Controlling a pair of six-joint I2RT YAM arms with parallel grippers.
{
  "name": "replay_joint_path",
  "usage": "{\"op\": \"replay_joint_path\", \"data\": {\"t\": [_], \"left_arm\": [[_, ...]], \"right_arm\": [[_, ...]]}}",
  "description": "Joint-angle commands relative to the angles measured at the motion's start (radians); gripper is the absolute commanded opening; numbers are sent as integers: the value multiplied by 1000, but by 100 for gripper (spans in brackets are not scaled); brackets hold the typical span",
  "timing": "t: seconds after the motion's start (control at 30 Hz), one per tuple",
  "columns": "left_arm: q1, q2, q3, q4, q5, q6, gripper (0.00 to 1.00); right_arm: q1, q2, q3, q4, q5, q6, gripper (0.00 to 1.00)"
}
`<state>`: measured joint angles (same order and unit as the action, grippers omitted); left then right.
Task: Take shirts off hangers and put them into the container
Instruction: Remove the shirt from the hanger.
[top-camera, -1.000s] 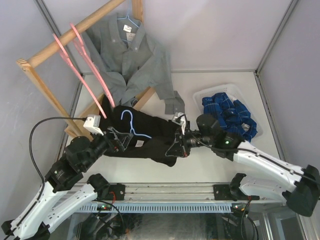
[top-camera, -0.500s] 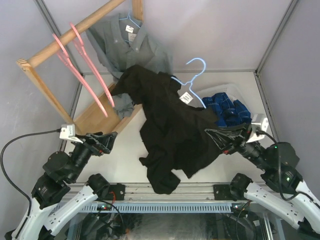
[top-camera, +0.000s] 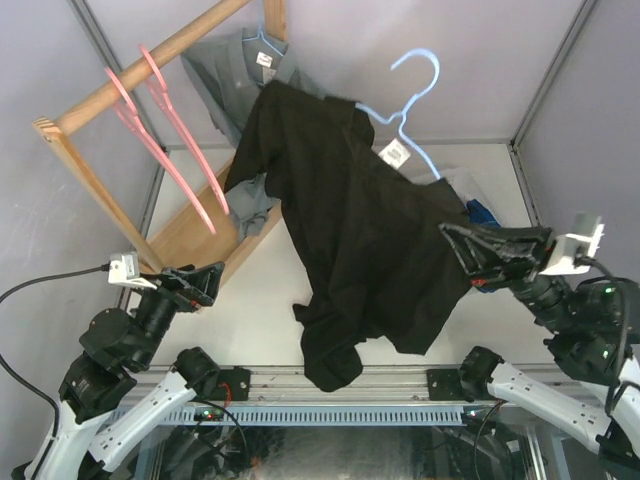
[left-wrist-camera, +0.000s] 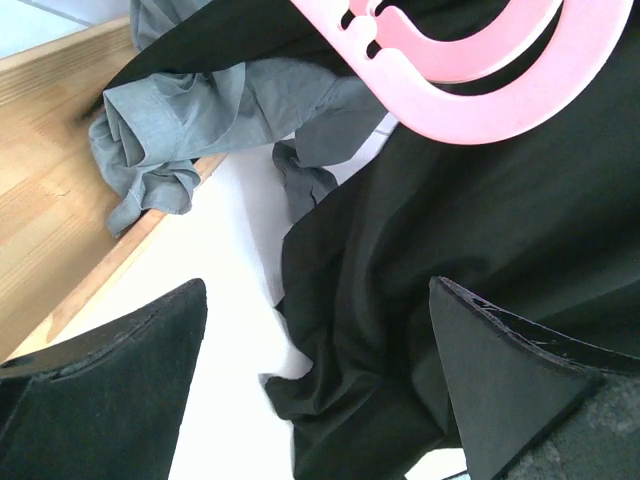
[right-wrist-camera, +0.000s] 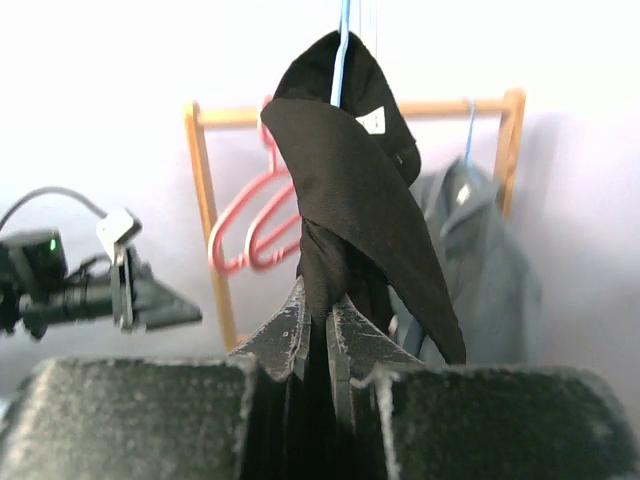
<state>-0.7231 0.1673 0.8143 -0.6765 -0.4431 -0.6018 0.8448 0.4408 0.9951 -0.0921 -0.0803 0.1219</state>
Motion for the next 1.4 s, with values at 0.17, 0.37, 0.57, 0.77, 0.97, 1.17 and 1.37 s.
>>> {"op": "replay_joint_path", "data": {"t": [0.17, 0.37, 0.57, 0.77, 0.97, 1.17, 1.37], "left_arm": [[5, -22, 25, -16, -23, -38, 95], [5, -64, 23, -57, -58, -49, 96], [5, -77, 21, -60, -56, -30, 97], [5, -10, 25, -17, 11, -4, 98], [5, 58, -12, 94, 158, 29, 98], [5, 146, -36, 136, 277, 32, 96], [4, 141, -137, 223, 354, 7, 89]], "right_arm": [[-4, 256, 311, 314, 24, -235, 0], [-4, 309, 299, 185, 17, -274, 0], [-6, 228, 12, 14, -115, -182, 0], [-6, 225, -207, -103, -348, -54, 0], [-1, 339, -254, -114, -465, 13, 0], [29, 422, -255, 24, -483, 83, 0], [65, 492, -250, 143, -470, 162, 0]]}}
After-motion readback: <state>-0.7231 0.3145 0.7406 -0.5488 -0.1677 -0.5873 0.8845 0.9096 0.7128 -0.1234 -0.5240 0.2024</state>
